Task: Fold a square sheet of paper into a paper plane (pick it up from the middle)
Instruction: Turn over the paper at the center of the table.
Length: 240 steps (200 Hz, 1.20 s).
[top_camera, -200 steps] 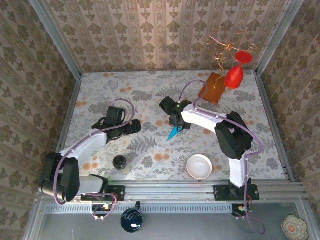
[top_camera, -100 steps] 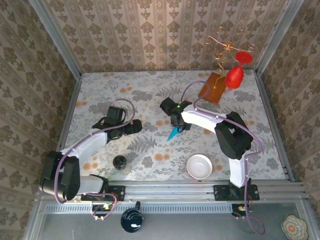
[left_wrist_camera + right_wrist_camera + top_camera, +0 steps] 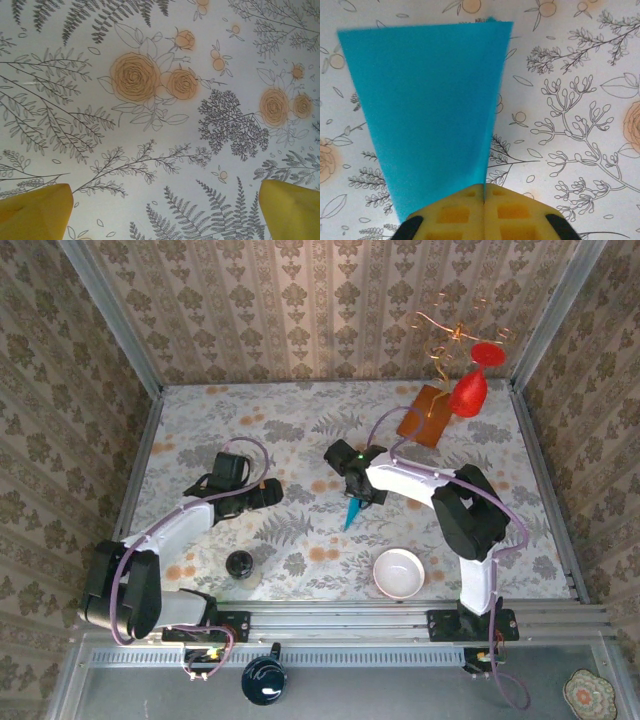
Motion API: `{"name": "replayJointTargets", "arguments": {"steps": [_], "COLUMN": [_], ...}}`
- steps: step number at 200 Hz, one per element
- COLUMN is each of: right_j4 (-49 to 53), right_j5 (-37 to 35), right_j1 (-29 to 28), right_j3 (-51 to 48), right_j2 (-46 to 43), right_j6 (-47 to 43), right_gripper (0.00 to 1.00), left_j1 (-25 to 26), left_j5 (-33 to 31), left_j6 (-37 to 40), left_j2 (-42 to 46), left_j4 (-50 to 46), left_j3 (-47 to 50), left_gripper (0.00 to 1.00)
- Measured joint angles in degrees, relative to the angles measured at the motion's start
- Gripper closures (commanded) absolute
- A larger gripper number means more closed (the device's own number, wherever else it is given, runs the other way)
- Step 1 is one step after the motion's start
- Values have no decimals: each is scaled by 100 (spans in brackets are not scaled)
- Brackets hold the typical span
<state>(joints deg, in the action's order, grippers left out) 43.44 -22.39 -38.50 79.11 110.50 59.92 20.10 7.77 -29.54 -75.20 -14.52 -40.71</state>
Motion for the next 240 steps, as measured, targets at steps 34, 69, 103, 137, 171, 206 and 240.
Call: {"name": "replayJointTargets", "arguments": {"steps": [34, 69, 103, 137, 171, 206, 240], "right_j4": [-275, -1202, -2627, -3985, -5106, -5947, -6336], "right_j5": [2, 680, 2074, 3421, 4398, 5023, 5268], "right_j1": [55, 212, 413, 546, 658, 946, 1187], "right_j3": [-116, -361, -785, -1362, -1784, -2221, -2444], "right_j2": [-407, -997, -1252, -1064, -570, -186, 33], "right_j6": [-262, -1080, -1563, -1578, -1342, -1029, -892], "right_gripper": [100, 100, 100, 100, 100, 99, 98], "left_j1": [-227, -544, -750, -745, -570, -136, 170], "left_j5": [114, 391, 796, 1202, 1453, 1596, 1670], "left_j6": [-114, -299, -544, -750, -968, -1196, -1397], "left_j2": [57, 278, 433, 428, 225, -260, -769], "left_j4": [85, 186, 511, 828, 1119, 1314, 1445], "left_j3": [61, 251, 415, 476, 479, 466, 264], "left_gripper": [5, 7, 7, 9, 19, 29, 37]}}
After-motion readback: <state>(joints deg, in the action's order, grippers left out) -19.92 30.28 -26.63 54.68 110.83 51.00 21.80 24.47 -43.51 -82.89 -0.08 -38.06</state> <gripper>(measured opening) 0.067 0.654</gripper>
